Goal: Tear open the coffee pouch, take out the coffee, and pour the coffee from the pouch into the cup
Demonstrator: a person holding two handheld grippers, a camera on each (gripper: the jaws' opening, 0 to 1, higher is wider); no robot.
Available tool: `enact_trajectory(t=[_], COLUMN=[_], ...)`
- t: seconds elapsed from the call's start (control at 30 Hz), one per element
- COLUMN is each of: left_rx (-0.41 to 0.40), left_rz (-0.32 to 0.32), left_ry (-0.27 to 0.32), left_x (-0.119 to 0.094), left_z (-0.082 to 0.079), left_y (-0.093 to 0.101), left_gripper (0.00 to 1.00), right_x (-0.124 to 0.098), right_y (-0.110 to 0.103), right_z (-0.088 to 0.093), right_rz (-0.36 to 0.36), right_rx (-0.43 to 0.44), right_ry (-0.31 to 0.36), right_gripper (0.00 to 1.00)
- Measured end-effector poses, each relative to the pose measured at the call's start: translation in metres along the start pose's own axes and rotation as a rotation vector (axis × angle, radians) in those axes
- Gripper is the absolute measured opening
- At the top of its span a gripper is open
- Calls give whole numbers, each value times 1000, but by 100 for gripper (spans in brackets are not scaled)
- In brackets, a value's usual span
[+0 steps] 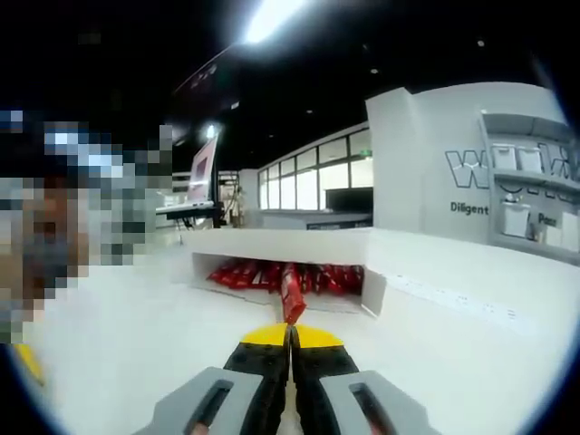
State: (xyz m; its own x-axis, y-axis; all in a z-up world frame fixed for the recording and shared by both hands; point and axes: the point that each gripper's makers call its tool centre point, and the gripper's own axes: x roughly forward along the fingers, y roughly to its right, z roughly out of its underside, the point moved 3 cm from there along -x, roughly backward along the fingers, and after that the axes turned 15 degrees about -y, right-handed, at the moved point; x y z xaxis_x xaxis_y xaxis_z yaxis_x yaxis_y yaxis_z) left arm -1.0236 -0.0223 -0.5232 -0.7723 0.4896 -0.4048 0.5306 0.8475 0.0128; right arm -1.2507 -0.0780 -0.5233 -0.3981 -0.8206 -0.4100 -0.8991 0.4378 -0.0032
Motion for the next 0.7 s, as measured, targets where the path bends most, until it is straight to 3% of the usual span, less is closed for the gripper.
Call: enact_trajectory(t=[0.53,0.7], left_rx=[9,18], left_rz=[2,-1], left_ry=[2,4], left_x=[0,-1], left_z=[0,-1], left_y=[0,1], left_gripper=[80,79], right_x=[6,10], right_y=[-6,-2], right_z=[8,9], right_rz=[-17,-25], right_rx=[-30,-26], right_ry=[-66,-86], right_gripper=[3,8])
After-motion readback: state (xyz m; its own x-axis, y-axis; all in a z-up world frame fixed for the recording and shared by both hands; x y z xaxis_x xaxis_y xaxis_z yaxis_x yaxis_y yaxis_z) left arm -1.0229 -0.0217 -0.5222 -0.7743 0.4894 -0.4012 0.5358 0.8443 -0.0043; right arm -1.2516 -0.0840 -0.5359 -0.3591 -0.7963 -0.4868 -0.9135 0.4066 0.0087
